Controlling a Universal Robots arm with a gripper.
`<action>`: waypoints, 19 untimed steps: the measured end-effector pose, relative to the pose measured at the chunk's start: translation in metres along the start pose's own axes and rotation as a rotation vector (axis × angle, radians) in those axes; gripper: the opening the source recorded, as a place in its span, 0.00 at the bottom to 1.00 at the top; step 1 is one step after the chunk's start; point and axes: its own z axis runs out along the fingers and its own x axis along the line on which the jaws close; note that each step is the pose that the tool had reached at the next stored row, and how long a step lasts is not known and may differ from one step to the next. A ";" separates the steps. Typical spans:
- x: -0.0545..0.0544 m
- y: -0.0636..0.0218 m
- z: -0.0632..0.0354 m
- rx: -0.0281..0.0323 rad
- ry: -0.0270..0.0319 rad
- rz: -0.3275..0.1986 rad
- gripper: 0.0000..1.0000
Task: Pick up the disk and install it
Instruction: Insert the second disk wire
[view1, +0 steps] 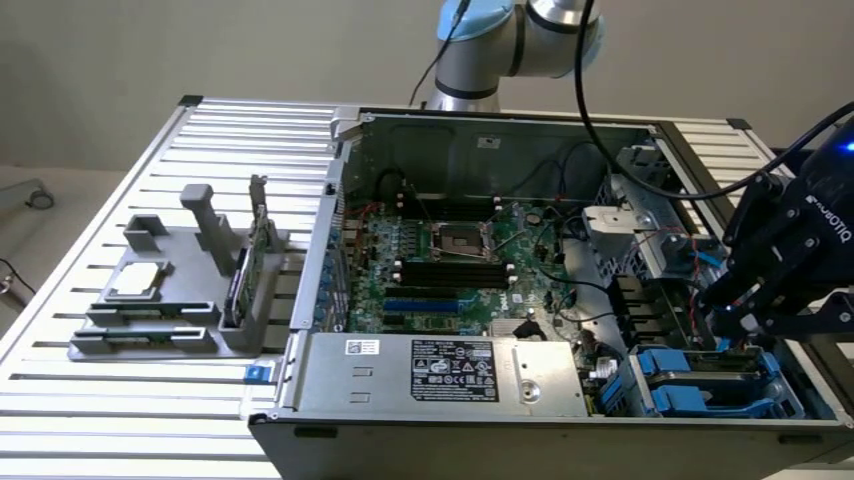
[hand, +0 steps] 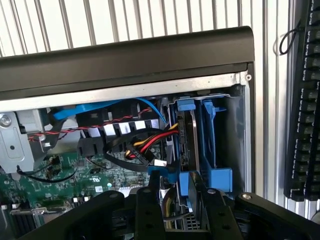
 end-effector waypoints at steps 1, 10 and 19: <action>0.000 0.0000 0.0005 0.0000 -0.0001 0.000 0.37; 0.001 0.0001 0.0023 0.0000 -0.0007 -0.002 0.28; 0.001 -0.0012 0.0040 -0.0001 -0.0015 -0.003 0.16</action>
